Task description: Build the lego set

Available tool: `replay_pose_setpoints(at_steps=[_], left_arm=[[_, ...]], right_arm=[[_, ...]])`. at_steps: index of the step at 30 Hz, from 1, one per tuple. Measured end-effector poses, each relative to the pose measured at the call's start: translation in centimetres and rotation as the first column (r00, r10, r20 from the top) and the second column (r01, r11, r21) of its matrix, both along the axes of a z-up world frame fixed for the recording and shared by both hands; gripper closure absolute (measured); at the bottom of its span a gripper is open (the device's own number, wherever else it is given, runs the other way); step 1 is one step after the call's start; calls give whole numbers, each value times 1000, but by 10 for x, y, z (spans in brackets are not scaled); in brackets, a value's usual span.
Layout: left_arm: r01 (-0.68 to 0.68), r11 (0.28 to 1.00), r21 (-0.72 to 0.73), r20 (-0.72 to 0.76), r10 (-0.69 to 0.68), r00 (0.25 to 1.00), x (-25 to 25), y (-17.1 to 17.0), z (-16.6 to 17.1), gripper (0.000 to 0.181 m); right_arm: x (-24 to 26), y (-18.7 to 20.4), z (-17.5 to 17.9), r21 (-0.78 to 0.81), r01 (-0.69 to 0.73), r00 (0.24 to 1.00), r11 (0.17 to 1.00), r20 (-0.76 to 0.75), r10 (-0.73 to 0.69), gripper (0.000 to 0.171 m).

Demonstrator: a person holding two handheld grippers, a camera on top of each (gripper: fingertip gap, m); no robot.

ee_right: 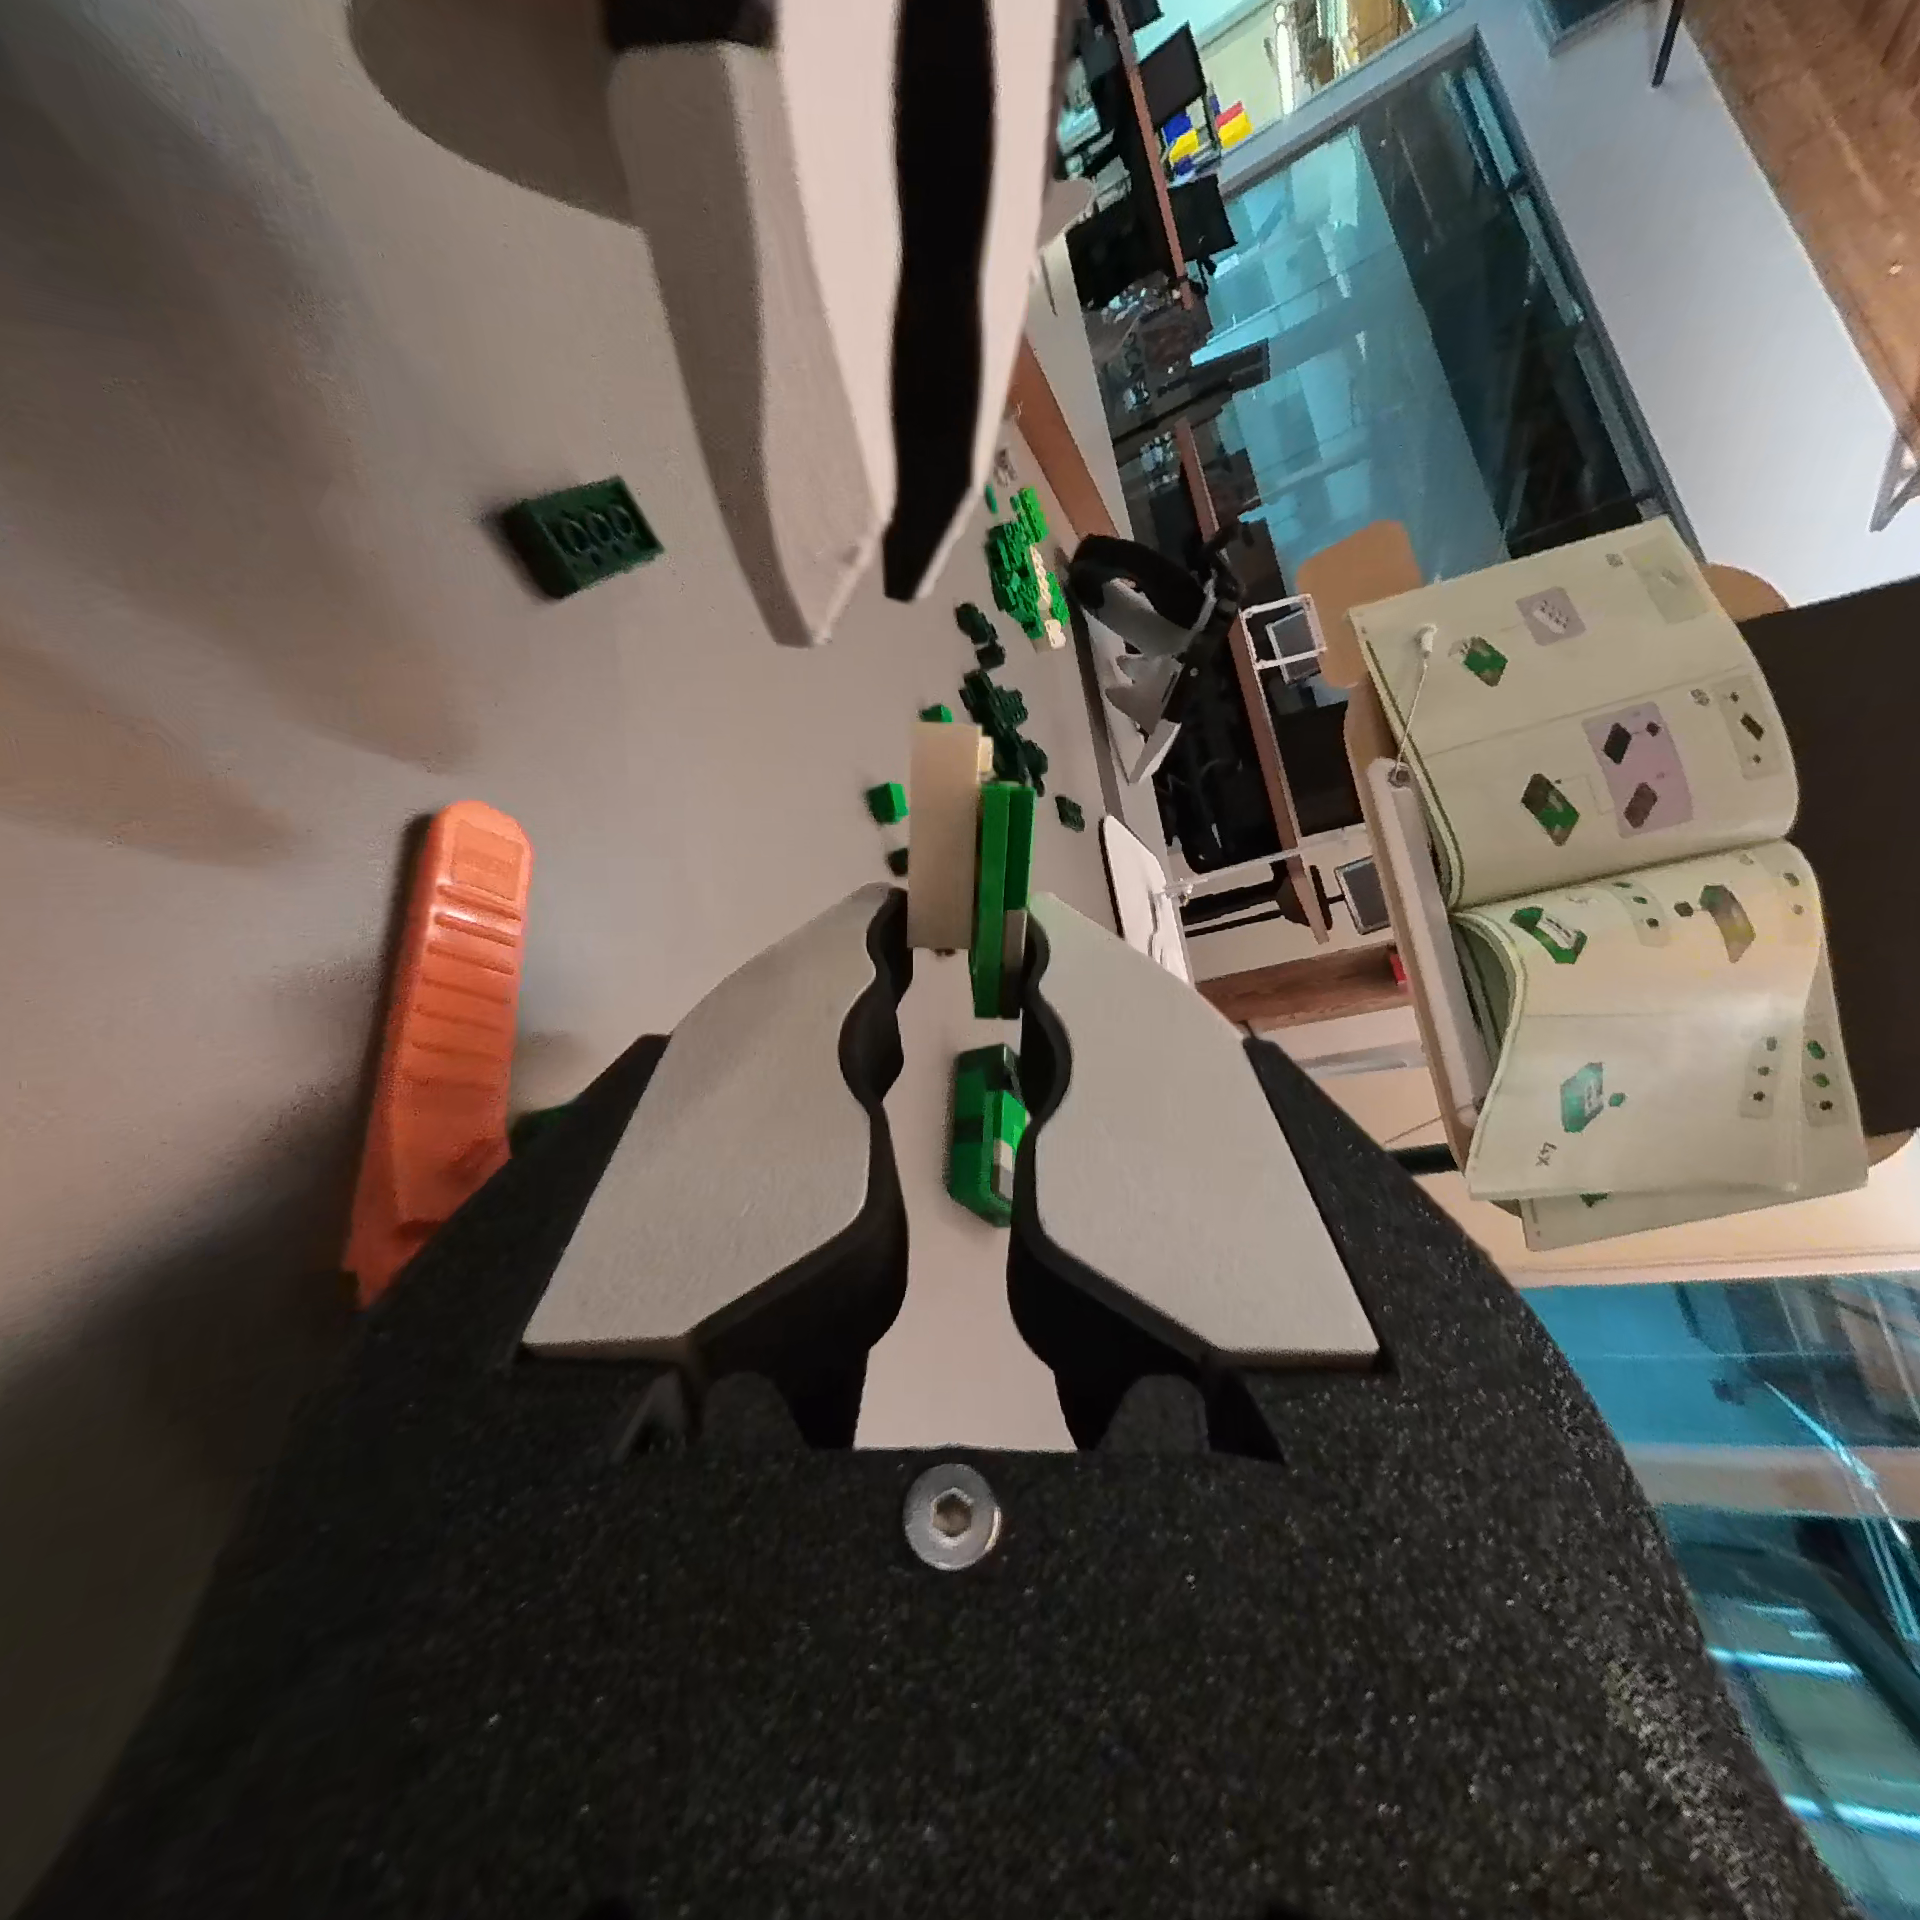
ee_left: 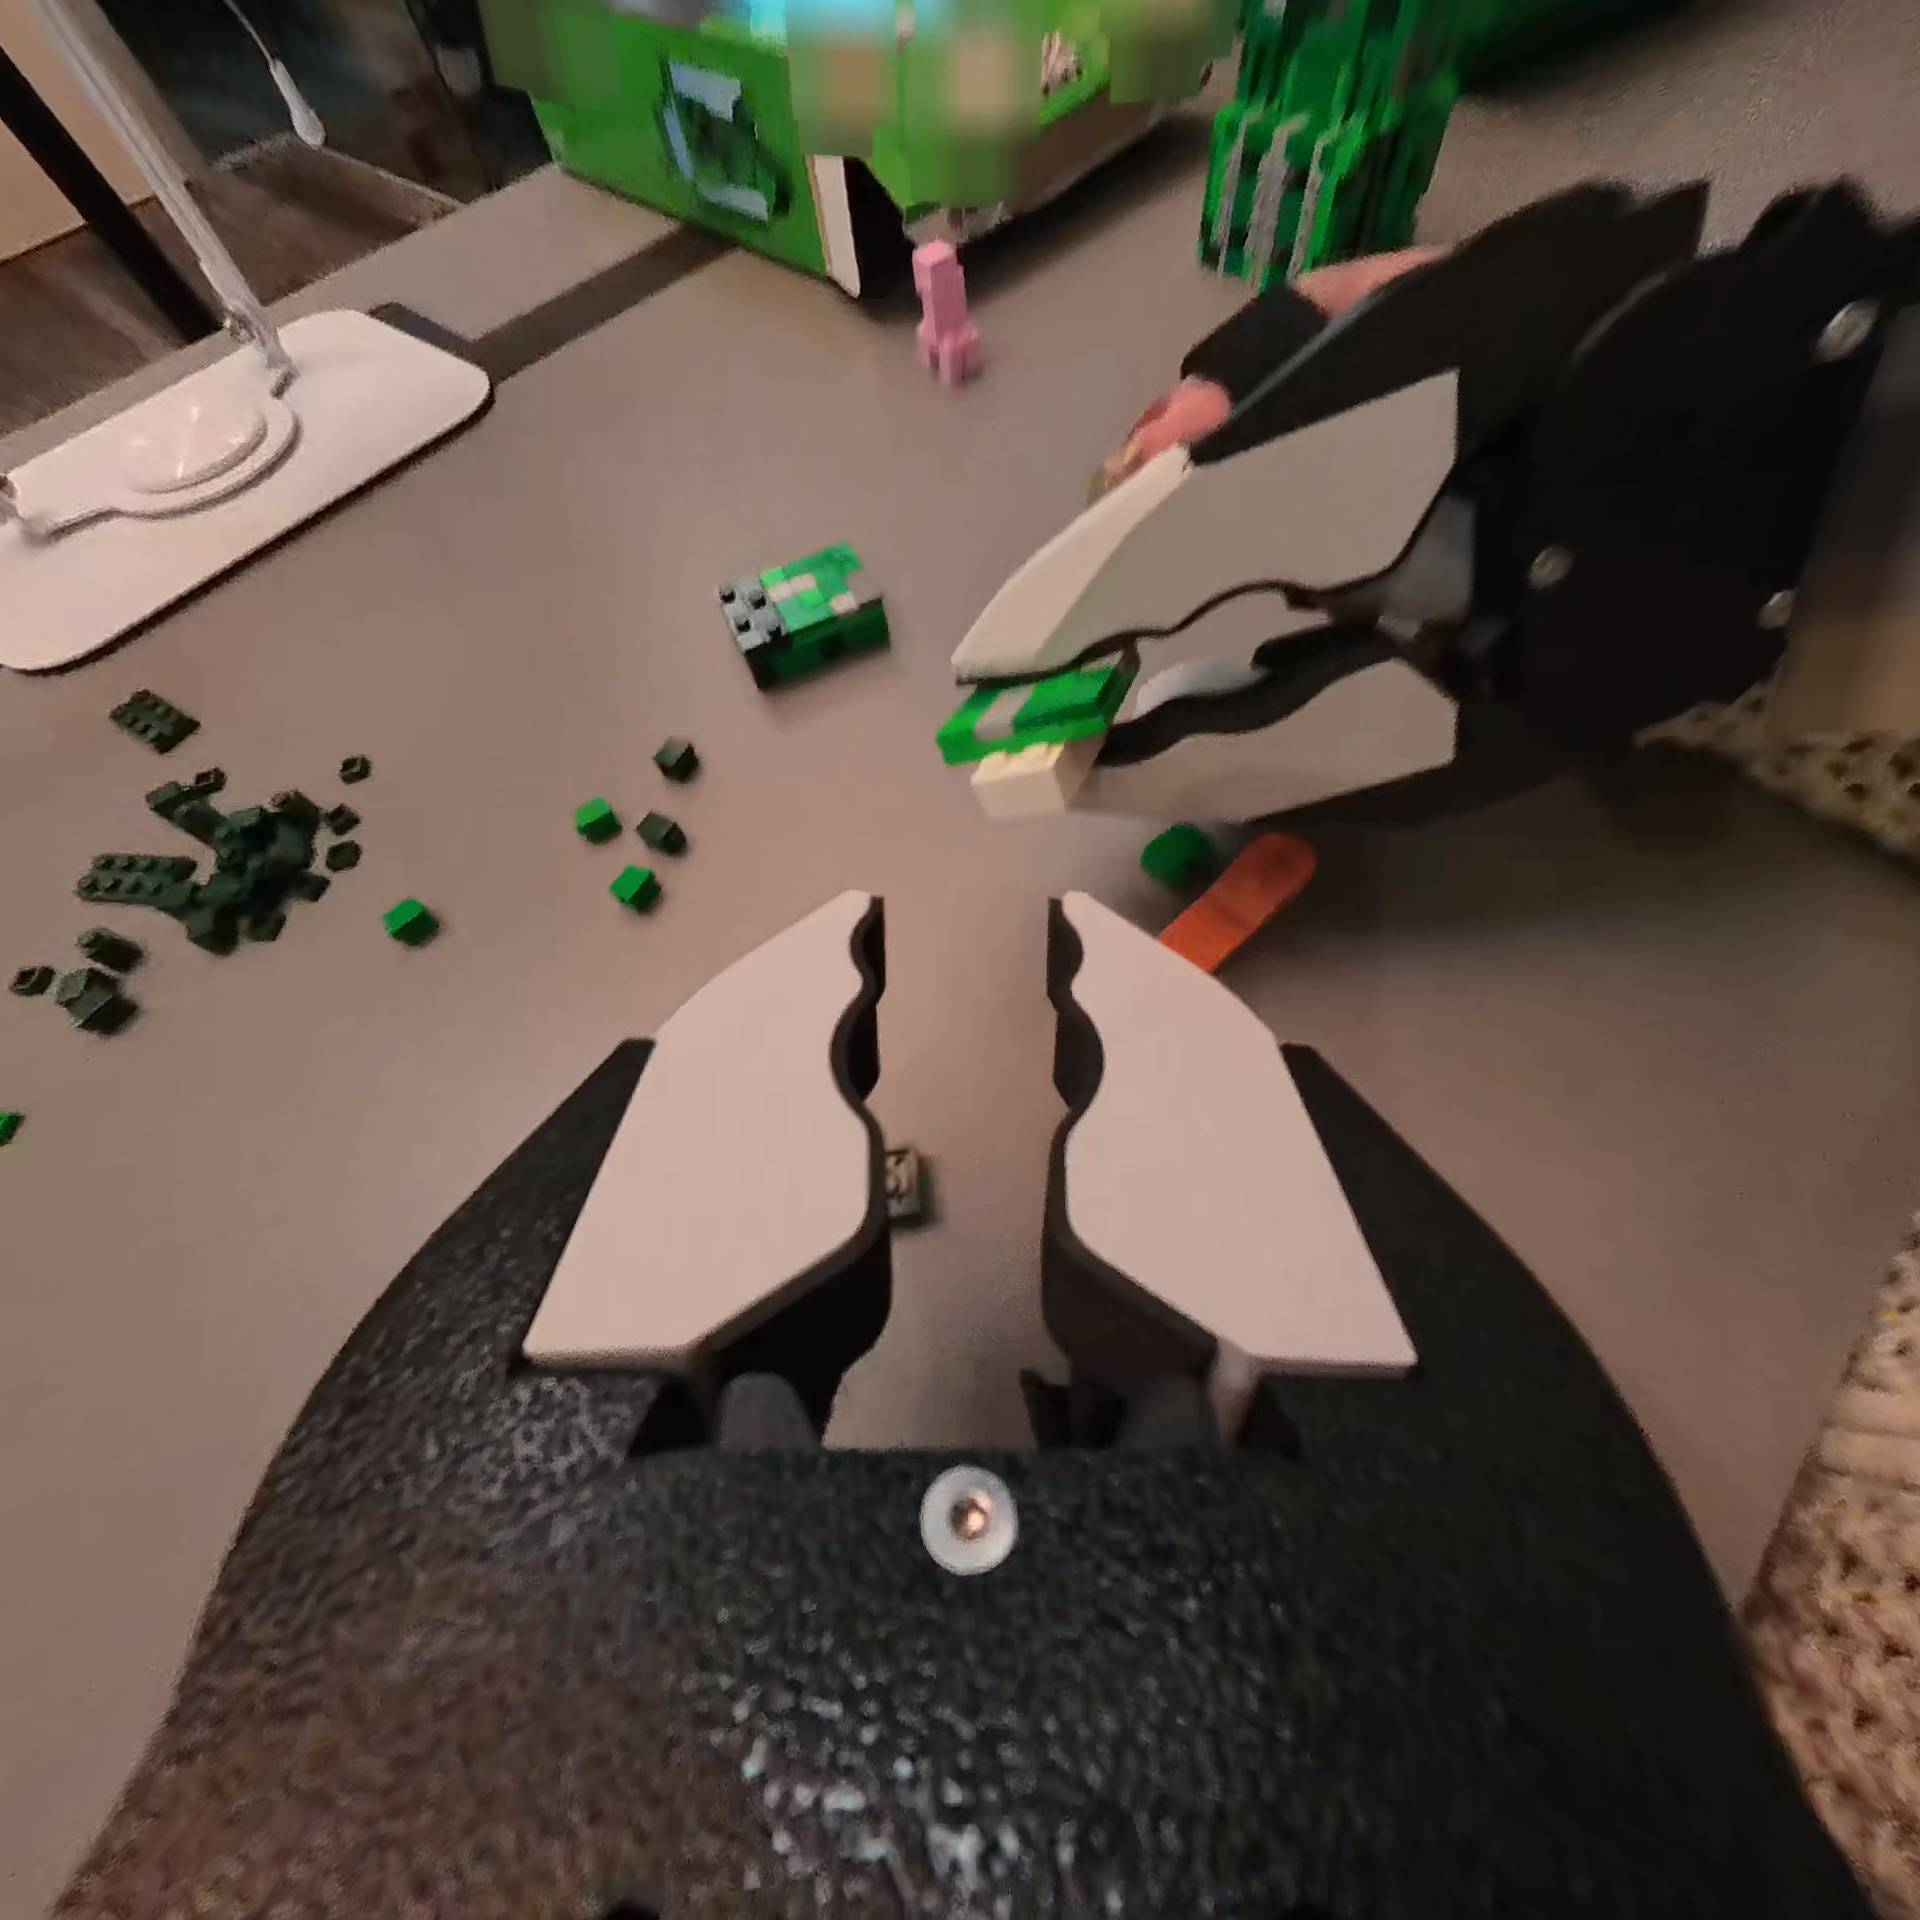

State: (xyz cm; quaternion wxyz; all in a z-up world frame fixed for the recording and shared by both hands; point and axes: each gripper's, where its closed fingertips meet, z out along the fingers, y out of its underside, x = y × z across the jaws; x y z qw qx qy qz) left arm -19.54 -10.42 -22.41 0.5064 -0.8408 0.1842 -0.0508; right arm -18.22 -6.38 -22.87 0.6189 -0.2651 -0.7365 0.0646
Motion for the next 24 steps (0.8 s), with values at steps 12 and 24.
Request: replay_pose_setpoints(at_steps=[12,24], left_arm=[[2,999,35,82,-5,997,20,7,4,162],[-72,997,1,-30,72,997,-12,6,-13,164]], right_arm=[[-2,-12,-4,38,-53,998,998,18,52,153],[6,-6,2,-51,-64,998,997,17,64,139]])
